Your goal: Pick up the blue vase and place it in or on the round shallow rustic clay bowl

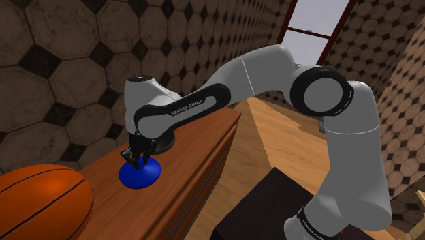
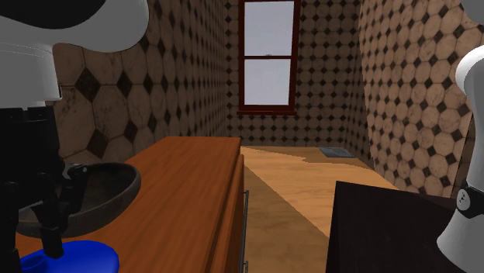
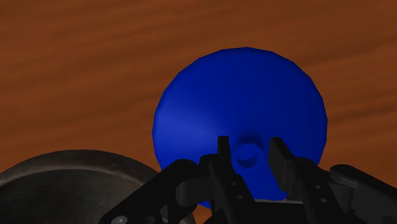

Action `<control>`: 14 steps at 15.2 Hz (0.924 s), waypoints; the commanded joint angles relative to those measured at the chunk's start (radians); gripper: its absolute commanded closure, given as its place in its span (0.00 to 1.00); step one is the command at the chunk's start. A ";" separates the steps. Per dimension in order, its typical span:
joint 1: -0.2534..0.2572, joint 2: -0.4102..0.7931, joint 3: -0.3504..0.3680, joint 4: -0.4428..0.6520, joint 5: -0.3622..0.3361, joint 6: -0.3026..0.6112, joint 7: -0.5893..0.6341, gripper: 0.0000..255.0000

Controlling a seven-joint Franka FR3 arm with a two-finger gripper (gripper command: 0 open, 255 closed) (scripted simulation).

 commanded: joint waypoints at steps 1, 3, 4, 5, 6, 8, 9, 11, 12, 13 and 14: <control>0.000 0.000 0.000 0.000 0.000 0.000 0.000 1.00; 0.000 0.000 0.000 0.000 0.000 0.000 0.000 1.00; 0.000 0.000 0.000 0.000 0.000 0.000 0.000 1.00; 0.000 0.000 0.000 0.000 0.000 0.000 0.000 1.00; 0.000 0.000 0.000 0.001 0.000 0.000 0.000 1.00; 0.000 0.000 0.000 0.000 0.000 0.000 0.000 1.00; -0.001 -0.007 0.002 0.003 0.002 -0.010 -0.001 1.00; -0.003 -0.021 0.005 0.009 0.007 -0.029 -0.003 1.00; -0.004 -0.028 0.007 0.012 0.009 -0.039 -0.004 1.00; -0.005 -0.035 0.008 0.016 0.012 -0.050 -0.005 1.00; -0.006 -0.041 0.010 0.020 0.014 -0.060 -0.006 1.00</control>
